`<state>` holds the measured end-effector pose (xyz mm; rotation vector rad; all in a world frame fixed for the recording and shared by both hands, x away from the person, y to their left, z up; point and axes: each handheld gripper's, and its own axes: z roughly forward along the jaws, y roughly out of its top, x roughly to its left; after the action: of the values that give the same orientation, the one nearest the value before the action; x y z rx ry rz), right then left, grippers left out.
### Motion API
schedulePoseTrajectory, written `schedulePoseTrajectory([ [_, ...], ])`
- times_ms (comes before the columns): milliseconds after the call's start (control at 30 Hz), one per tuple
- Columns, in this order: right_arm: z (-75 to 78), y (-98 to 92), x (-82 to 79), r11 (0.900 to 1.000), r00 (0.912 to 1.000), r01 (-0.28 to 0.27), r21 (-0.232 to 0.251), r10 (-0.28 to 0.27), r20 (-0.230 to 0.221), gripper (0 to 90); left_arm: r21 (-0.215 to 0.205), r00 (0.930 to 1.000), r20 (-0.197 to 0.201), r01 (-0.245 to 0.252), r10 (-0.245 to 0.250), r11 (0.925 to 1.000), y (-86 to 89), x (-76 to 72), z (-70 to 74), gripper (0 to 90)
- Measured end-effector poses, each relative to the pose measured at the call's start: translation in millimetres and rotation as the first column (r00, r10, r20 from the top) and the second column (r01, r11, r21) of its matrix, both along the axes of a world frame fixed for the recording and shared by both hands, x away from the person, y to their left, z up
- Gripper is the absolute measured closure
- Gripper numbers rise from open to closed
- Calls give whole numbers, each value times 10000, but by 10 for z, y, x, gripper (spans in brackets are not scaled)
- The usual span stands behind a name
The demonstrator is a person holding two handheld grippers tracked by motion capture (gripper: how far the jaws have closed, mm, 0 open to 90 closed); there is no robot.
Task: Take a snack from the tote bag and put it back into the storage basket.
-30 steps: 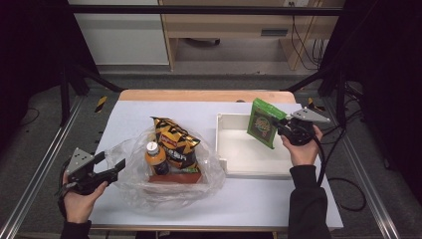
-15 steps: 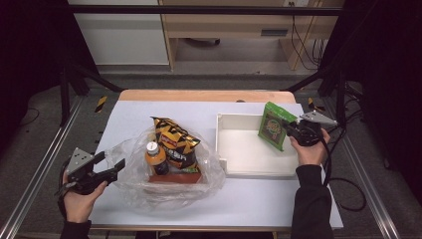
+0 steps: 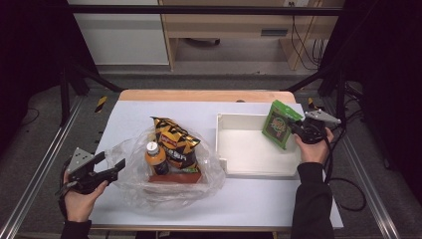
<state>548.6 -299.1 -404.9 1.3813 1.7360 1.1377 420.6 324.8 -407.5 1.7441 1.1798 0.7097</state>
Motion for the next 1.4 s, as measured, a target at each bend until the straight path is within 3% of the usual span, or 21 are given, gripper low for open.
schedulePoseTrajectory([
  [200,-2,26,17,9987,9990,415,-308,-419,-149,651,11,10000,-14,17,-17,10000,-5,2,-5,245],
  [600,1,9,18,9930,9928,1158,-232,-1164,-285,402,44,9999,-118,39,-38,10000,-13,11,-24,245],
  [733,10,-14,-2,9900,9903,1380,-280,-1384,-149,350,64,9999,-121,44,-43,10000,-16,11,-25,245],
  [1000,39,-65,-44,9876,9877,1565,-130,-1566,-45,293,62,9999,-146,36,-35,10000,-14,12,-28,245],
  [1200,115,-59,-127,9879,9875,1550,31,-1550,278,287,47,9999,-145,26,-25,10000,-11,12,-27,246],
  [1400,171,-4,-241,9908,9904,1355,-30,-1354,272,392,38,9999,-171,25,-24,10000,-17,10,-32,249],
])
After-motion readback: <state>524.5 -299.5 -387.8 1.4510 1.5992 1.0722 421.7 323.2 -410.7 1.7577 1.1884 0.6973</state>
